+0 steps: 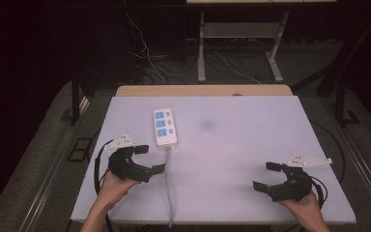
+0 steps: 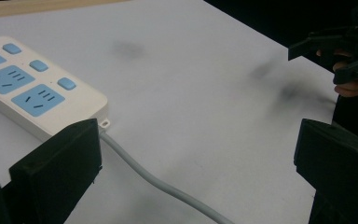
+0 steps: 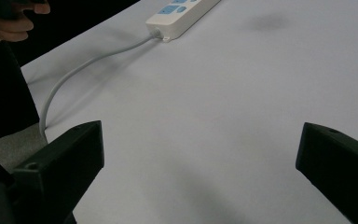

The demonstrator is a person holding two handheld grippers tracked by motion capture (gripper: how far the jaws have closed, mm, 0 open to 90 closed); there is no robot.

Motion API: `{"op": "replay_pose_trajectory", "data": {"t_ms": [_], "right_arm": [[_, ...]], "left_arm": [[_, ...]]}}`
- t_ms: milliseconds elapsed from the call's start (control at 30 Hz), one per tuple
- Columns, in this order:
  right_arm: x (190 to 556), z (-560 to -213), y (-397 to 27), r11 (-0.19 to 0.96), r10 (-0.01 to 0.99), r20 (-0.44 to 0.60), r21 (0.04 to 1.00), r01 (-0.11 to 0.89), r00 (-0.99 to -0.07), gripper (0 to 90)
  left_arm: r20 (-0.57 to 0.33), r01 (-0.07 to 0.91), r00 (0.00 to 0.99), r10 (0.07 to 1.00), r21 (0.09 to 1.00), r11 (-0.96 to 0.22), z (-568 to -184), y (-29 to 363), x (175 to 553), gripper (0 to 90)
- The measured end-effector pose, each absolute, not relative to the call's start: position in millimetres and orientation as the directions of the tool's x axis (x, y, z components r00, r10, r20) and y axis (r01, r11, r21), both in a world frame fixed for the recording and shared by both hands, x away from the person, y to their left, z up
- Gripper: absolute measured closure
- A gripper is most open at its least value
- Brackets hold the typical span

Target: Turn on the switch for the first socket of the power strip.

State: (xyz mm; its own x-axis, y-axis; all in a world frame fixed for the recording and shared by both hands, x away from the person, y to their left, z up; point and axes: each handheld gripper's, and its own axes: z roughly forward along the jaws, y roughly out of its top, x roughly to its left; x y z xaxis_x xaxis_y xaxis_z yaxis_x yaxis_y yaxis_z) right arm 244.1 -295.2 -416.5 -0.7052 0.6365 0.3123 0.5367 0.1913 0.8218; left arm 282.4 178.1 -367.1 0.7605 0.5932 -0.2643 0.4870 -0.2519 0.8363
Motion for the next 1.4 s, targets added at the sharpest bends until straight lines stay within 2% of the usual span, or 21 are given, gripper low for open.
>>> {"op": "replay_pose_trajectory", "data": {"t_ms": [1400], "right_arm": [[243,-417,-296,0.190,0.624,0.318,0.824,0.533,-0.714,0.5]], "left_arm": [[-0.208,0.481,0.754,0.623,0.821,-0.309,-331,173,334,0.1]]}}
